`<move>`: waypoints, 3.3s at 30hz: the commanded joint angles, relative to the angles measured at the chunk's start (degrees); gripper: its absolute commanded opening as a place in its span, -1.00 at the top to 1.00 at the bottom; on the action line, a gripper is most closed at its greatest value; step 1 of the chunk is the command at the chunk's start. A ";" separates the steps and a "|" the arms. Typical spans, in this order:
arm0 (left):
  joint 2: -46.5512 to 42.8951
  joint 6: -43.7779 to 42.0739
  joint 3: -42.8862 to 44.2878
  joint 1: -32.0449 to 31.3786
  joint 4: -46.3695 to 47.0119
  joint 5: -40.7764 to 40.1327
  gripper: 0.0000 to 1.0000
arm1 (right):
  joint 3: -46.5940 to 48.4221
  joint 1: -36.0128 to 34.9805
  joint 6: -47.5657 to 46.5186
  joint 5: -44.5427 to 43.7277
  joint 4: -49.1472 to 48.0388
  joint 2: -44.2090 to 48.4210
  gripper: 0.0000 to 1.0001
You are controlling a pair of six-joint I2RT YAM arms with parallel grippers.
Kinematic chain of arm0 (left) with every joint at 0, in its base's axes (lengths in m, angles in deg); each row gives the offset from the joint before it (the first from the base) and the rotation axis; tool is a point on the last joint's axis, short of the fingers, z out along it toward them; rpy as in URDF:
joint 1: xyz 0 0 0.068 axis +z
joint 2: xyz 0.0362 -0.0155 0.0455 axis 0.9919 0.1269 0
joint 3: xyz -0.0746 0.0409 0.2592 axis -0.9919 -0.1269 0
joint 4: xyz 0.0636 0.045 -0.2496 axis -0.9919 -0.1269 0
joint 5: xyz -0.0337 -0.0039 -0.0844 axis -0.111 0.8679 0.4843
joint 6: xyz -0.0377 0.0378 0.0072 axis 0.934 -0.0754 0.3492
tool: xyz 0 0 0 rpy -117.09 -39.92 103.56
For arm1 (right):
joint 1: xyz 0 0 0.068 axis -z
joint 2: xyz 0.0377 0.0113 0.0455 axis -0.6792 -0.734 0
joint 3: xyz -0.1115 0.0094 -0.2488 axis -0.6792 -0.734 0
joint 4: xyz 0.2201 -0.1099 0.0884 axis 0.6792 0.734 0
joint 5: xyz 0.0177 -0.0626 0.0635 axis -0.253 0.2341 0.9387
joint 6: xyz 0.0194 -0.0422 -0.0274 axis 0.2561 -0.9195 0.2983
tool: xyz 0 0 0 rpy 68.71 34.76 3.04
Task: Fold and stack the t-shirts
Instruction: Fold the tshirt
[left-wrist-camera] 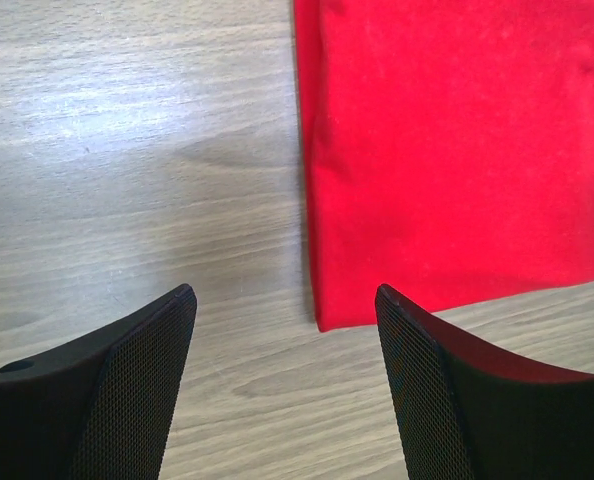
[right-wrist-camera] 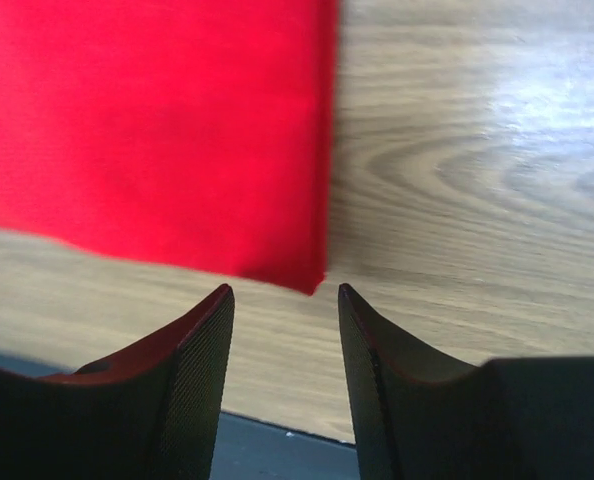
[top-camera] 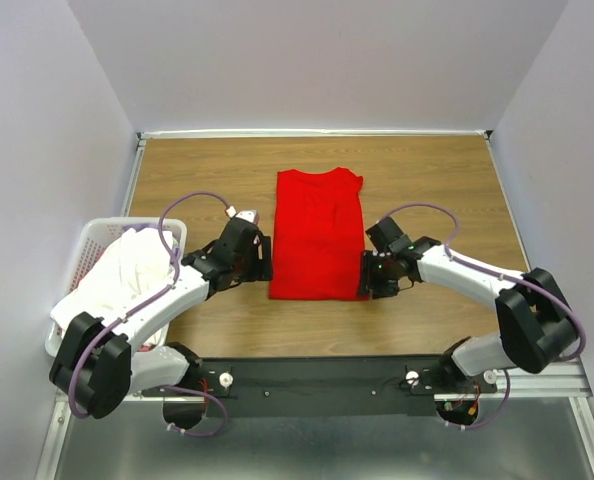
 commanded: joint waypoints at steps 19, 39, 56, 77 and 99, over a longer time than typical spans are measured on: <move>2.34 -0.30 0.97 -5.37 0.00 -4.17 -0.57 | -3.29 -2.40 6.48 -11.85 1.01 -6.26 0.17; 9.90 4.62 3.25 -10.82 -4.75 -6.28 -0.57 | -4.00 -3.55 4.99 -11.23 1.63 -10.31 0.99; 19.74 9.63 6.16 -14.51 -5.45 -5.22 -0.12 | -2.94 -4.78 2.62 -10.36 1.10 -11.09 0.99; 15.02 16.30 3.00 -24.34 -16.94 -0.24 1.00 | -1.18 -5.92 -2.39 2.89 13.73 -2.69 0.99; 3.05 4.80 17.75 -9.34 -22.50 2.51 1.00 | 35.72 -1.61 -14.95 -8.16 36.78 -8.89 0.99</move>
